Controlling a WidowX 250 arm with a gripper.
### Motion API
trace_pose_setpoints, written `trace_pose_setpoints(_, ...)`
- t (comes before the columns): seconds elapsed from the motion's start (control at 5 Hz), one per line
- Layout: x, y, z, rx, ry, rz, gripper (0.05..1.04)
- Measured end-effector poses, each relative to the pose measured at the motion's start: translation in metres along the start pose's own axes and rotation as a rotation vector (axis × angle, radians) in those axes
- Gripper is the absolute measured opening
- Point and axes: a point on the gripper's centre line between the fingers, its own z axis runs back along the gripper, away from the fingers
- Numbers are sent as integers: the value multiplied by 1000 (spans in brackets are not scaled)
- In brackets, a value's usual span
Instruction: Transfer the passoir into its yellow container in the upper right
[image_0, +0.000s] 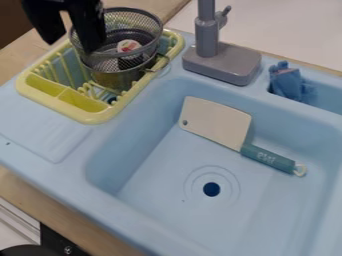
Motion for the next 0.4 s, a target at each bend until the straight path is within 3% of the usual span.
trace_pose_setpoints(0.2, -17, -11, -2, 44, 17, -72, 998)
trace_pose_setpoints(0.4, -46, -5, -18, 84, 57, -108, 998)
